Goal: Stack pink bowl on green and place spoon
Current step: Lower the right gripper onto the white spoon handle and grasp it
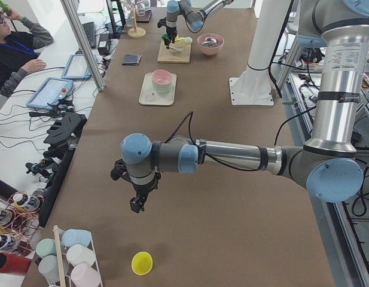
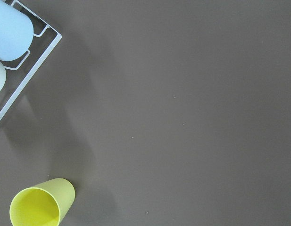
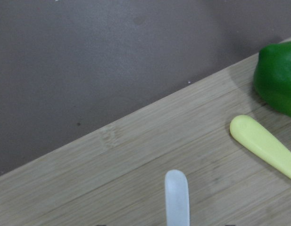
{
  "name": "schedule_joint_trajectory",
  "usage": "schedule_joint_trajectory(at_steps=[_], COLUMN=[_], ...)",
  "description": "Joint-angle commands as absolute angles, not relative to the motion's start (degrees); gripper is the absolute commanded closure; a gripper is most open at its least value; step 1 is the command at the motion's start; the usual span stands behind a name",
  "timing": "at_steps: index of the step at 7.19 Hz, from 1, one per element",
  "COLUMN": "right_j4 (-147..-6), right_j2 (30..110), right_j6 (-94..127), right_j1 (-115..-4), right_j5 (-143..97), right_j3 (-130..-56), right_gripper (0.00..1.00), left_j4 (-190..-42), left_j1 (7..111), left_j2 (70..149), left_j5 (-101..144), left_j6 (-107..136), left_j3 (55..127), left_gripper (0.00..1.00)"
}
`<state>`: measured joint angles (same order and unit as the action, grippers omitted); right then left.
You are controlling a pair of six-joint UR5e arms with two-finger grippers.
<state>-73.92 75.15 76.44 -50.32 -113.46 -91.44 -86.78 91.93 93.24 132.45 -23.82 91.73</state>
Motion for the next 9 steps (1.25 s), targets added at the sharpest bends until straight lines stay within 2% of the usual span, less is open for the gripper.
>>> schedule_joint_trajectory(at_steps=[1,4,7,8,9], right_j4=[-73.5,-73.5,-73.4,-73.4,-73.5], right_j2=[75.8,76.2,76.8,76.8,76.7], right_j6=[76.8,77.4,77.8,77.9,77.9], right_j1=[-49.8,-49.8,-49.8,-49.8,-49.8], right_j5=[-113.3,-113.3,-113.4,-113.4,-113.6], right_j3=[-91.5,-92.0,-92.1,-92.3,-93.1], right_gripper=[0.36,0.57,0.68,0.9,1.0], left_j4=[-86.8,-86.8,-87.0,-87.0,-87.0], left_j1=[91.8,91.8,91.9,91.9,91.9], left_j2=[93.1,92.9,92.9,92.9,92.9], left_j5=[132.5,132.9,134.1,134.2,134.2], left_j6=[-23.7,-23.6,-23.6,-23.6,-23.6], left_j3=[91.7,91.7,91.8,91.9,91.9], left_gripper=[0.01,0.01,0.01,0.01,0.01])
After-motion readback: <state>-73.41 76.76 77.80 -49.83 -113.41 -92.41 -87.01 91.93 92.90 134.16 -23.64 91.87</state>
